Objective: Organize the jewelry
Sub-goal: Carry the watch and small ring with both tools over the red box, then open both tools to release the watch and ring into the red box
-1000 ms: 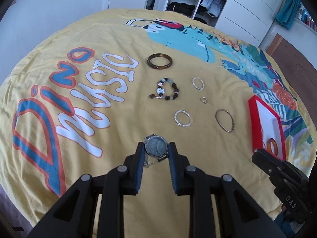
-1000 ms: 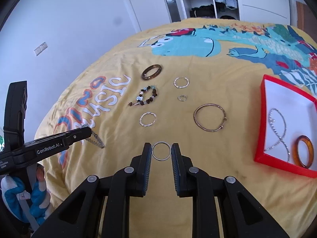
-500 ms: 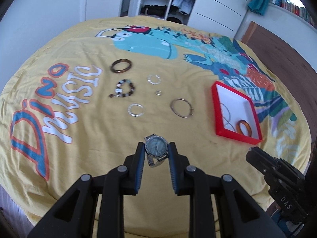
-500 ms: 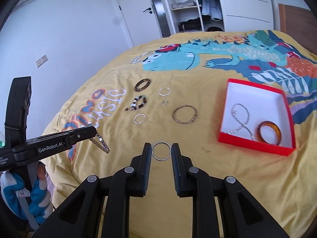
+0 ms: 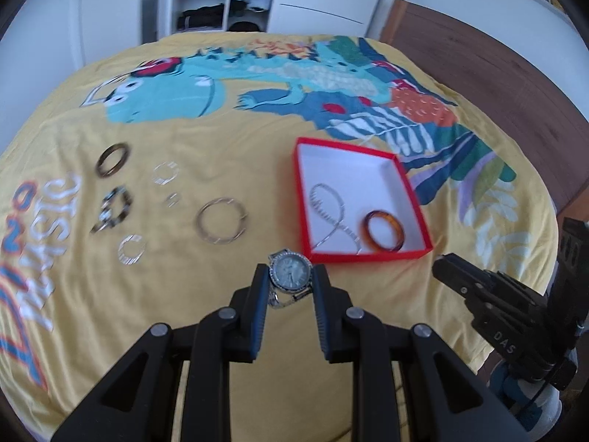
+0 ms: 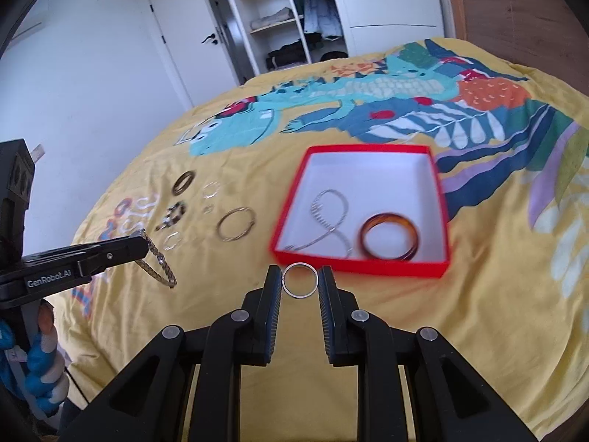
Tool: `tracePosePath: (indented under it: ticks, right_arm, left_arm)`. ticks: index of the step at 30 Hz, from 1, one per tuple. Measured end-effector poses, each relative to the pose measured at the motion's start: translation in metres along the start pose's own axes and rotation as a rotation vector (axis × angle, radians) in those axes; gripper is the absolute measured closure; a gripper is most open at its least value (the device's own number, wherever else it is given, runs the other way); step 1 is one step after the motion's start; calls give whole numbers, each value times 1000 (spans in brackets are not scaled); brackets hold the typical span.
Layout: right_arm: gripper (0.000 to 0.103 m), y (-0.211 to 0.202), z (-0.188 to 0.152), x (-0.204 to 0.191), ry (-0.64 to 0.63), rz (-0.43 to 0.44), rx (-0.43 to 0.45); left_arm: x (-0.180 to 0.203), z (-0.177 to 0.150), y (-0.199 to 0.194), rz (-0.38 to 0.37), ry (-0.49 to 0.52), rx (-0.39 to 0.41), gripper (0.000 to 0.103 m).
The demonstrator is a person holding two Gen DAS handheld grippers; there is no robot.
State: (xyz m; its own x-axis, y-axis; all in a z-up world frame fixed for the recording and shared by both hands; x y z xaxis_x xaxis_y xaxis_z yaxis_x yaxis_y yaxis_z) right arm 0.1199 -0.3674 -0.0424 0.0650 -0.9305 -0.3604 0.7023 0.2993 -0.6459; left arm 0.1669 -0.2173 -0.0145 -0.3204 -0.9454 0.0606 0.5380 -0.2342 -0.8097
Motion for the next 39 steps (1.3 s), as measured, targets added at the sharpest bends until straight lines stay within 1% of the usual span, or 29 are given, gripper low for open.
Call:
tracePosePath:
  ticks: [4, 6, 10, 14, 18, 23, 26, 28, 34, 37, 39]
  right_arm:
    - [83, 14, 28, 36, 0, -31, 4]
    - [83, 29, 41, 53, -4, -45, -2]
    - [83, 61, 62, 86, -21, -67, -28]
    - [83, 98, 72, 117, -28, -80, -71]
    - [83, 127, 77, 138, -39, -85, -114]
    - [83, 157, 79, 146, -91, -66, -198]
    - [83, 170, 76, 143, -137, -59, -249]
    - [83, 177, 73, 142, -179, -68, -283]
    - [83, 182, 69, 141, -261, -110, -313]
    - [82, 178, 69, 143, -261, -107, -314]
    - [82, 174, 69, 145, -272, -125, -319]
  left_arm:
    - [39, 39, 28, -52, 27, -1, 81]
    - [59, 59, 50, -75, 34, -8, 81]
    - [91, 90, 99, -81, 74, -25, 81]
    - [106, 103, 148, -64, 105, -51, 81]
    - [109, 104, 192, -40, 126, -85, 81]
    - [105, 98, 218, -15, 143, -103, 81]
    - [92, 88, 232, 5, 126, -129, 81]
    - [86, 86, 235, 22, 128, -127, 81]
    - [86, 83, 236, 54, 160, -111, 80]
    - [86, 82, 237, 74, 183, -114, 80]
    - [85, 82, 237, 75, 183, -120, 80]
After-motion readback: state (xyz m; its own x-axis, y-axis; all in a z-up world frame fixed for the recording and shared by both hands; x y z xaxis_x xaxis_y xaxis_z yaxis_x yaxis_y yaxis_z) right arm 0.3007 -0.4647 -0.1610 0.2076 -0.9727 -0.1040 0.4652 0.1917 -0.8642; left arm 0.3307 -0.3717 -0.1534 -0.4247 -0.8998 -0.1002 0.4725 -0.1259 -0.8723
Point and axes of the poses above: each gripper's, at about its wrist camera, not at the fingertips, and y roughly the way its jaws point, x to its right, z to its top, the point moved 10 cm from there along y, roughly the way its jaws point, and after that the axes turned 10 degrees about z, right-handed, at the moved point
